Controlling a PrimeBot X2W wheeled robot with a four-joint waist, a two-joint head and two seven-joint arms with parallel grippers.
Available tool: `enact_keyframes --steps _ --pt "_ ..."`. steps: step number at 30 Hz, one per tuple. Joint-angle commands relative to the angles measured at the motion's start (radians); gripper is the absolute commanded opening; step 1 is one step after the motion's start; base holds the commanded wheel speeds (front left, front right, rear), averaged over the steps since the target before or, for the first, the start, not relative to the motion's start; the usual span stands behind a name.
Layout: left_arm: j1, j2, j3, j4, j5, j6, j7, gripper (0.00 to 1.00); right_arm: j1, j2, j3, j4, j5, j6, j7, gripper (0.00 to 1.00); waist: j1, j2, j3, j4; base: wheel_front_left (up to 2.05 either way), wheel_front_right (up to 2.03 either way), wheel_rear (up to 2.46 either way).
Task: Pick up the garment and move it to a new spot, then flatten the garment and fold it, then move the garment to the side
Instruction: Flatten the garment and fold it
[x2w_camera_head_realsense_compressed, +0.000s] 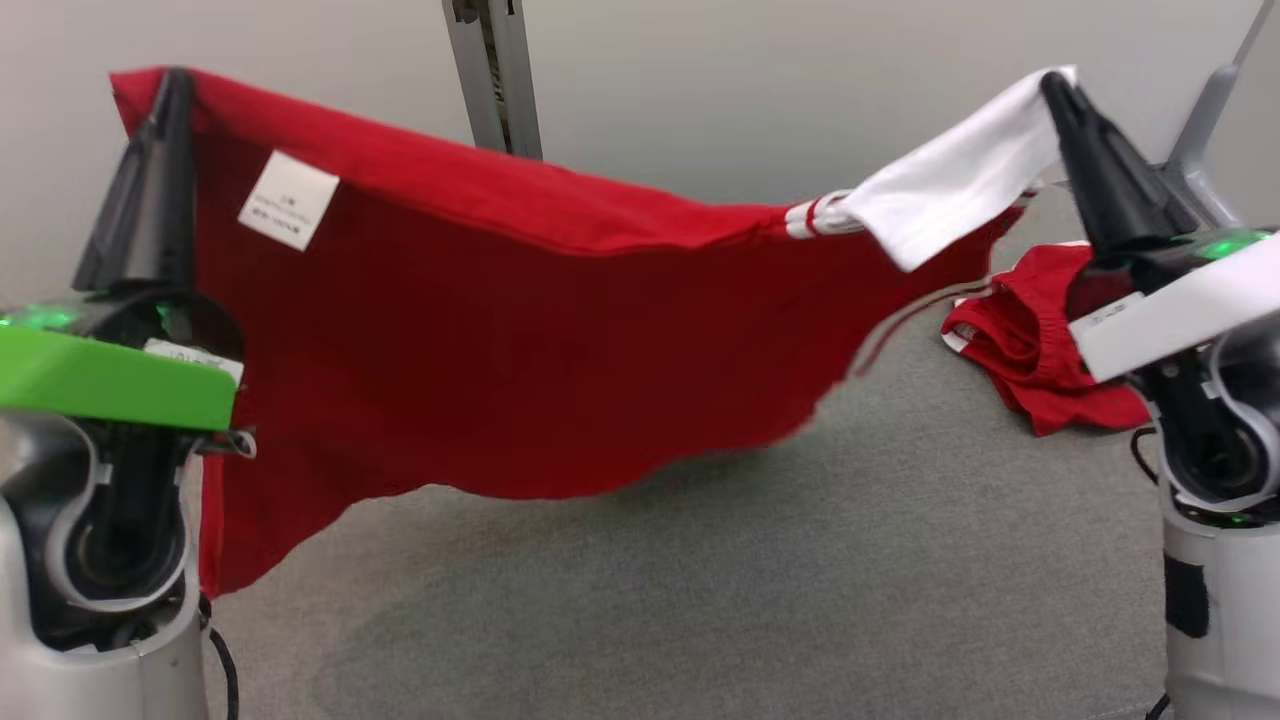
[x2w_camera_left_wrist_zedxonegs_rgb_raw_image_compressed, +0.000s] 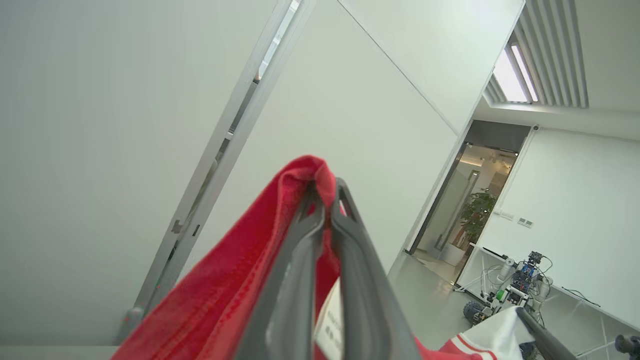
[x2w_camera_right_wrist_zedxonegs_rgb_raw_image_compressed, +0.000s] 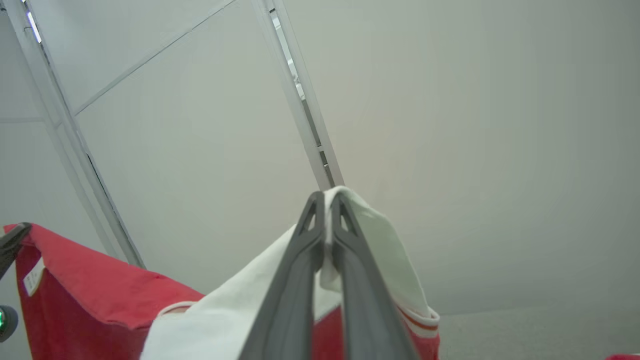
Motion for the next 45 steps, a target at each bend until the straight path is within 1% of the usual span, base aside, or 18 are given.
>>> enact_keyframes --steps 1,5,9,11,14,17,20,22,26,30,32,36,40,45 --pt "-0.035 0.017 -0.002 -0.034 0.002 0.01 0.016 0.0 -0.015 0.005 -0.019 -0.047 0.011 0.0 0.021 0.0 0.0 0.0 -0.004 -0.002 0.0 0.0 0.0" --pt "-0.101 0.038 -0.018 -0.102 0.007 0.032 0.068 0.0 -0.048 0.017 -0.069 -0.162 0.015 0.0 0.076 0.0 0.0 0.0 -0.002 -0.005 0.0 0.0 0.0" --pt "-0.15 0.053 -0.031 -0.115 0.011 0.048 0.106 0.0 -0.083 0.023 -0.109 -0.229 0.01 0.0 0.123 0.0 0.0 0.0 0.015 -0.01 0.0 0.0 0.0" --pt "-0.166 0.063 -0.036 -0.094 0.019 0.05 0.115 0.0 -0.102 0.024 -0.128 -0.227 -0.002 0.0 0.141 0.0 0.0 0.0 0.03 -0.012 0.0 0.0 0.0" --pt "-0.186 0.073 -0.046 -0.036 0.03 0.043 0.124 0.0 -0.132 0.025 -0.141 -0.175 -0.01 0.0 0.154 0.0 0.0 0.0 0.062 -0.016 0.0 0.0 0.0" --pt "-0.228 0.082 -0.055 0.041 0.046 0.037 0.127 0.0 -0.193 0.025 -0.125 -0.091 -0.043 0.0 0.148 0.0 0.0 0.0 0.126 -0.023 0.0 0.0 0.0" --pt "-0.294 0.095 -0.067 0.13 0.07 0.023 0.114 0.0 -0.286 0.025 -0.097 0.018 -0.077 0.0 0.109 0.0 0.0 0.0 0.193 -0.031 0.0 0.0 0.0" --pt "-0.362 0.108 -0.078 0.2 0.097 0.013 0.105 0.0 -0.372 0.025 -0.071 0.101 -0.109 0.0 0.071 0.0 0.0 0.0 0.242 -0.037 0.0 0.0 0.0" --pt "-0.539 0.134 -0.118 0.374 0.187 -0.014 0.072 0.0 -0.587 0.024 -0.037 0.292 -0.178 0.0 -0.033 0.0 0.0 0.0 0.325 -0.044 0.0 0.0 0.0" --pt "-0.765 0.148 -0.154 0.585 0.291 -0.036 -0.026 0.0 -0.833 0.025 -0.023 0.5 -0.245 0.0 -0.174 0.0 0.0 0.0 0.396 -0.051 0.0 0.0 0.0" --pt "-0.864 0.152 -0.168 0.681 0.333 -0.047 -0.086 0.0 -0.937 0.025 -0.015 0.599 -0.255 0.0 -0.24 0.0 0.0 0.0 0.426 -0.062 0.0 0.0 0.0" --pt "-1.011 0.154 -0.174 0.854 0.385 -0.062 -0.215 0.0 -1.079 0.024 0.023 0.777 -0.254 0.0 -0.354 0.0 0.0 0.0 0.484 -0.083 0.0 0.0 0.0" --pt "-1.07 0.161 -0.196 0.998 0.42 -0.086 -0.328 0.0 -1.101 0.026 0.121 0.895 -0.206 0.0 -0.432 0.0 0.0 0.0 0.551 -0.091 0.0 0.0 0.0" --pt "-1.039 0.176 -0.221 1.13 0.415 -0.115 -0.428 0.0 -1.015 0.024 0.268 0.951 -0.115 0.0 -0.512 0.0 0.0 0.0 0.629 -0.095 0.0 0.0 0.0"
